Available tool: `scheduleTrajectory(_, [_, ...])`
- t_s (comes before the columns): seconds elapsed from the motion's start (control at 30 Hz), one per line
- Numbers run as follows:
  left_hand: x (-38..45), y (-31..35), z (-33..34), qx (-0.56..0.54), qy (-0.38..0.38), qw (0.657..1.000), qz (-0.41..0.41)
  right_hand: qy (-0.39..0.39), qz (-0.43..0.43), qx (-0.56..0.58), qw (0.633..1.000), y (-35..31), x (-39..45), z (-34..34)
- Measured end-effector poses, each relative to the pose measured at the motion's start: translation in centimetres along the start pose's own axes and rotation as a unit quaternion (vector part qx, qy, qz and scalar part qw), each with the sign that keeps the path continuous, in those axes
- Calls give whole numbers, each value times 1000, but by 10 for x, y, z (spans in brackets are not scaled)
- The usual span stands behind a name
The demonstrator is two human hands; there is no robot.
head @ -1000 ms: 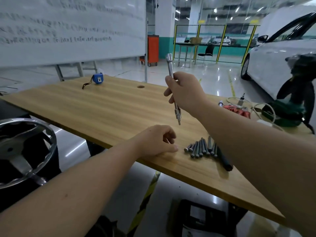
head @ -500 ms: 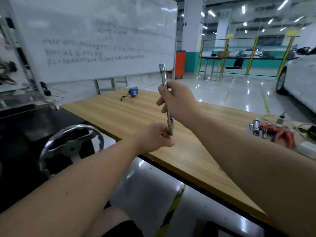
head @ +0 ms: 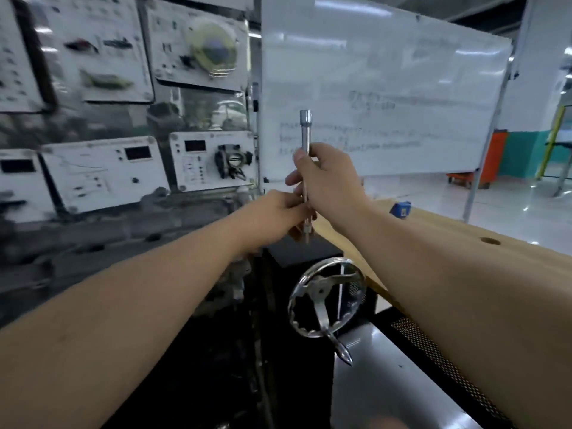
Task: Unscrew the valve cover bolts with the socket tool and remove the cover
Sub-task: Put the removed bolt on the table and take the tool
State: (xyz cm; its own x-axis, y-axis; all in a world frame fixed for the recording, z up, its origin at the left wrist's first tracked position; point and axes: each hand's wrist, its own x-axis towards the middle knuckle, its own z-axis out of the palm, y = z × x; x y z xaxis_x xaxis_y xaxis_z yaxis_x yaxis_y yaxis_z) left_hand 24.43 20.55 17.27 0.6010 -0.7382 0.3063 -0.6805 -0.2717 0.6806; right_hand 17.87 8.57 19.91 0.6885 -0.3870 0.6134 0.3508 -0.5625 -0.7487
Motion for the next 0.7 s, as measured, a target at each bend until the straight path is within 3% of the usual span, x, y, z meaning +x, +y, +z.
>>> scheduleTrajectory(0.1, [-13,-20,-45,157,-1,988,7,-35,-8,-4,999,-7,9,43])
scheduleTrajectory(0.17, [-18,-31,-69,188,7,982,-6,-39,-14,2,999,-10,16,66])
scheduleTrajectory(0.33, [-16,-63,-97,185,75,979,-40,-59,-24,36,997,-13,36,108])
scheduleTrajectory(0.47, [-9,-85,-90,117,114,986,-46,-84,-44,41,995,0,49,124])
scheduleTrajectory(0.7, [5,-102,-87,130,126,982,-54,-105,-27,141,984,31,65,138])
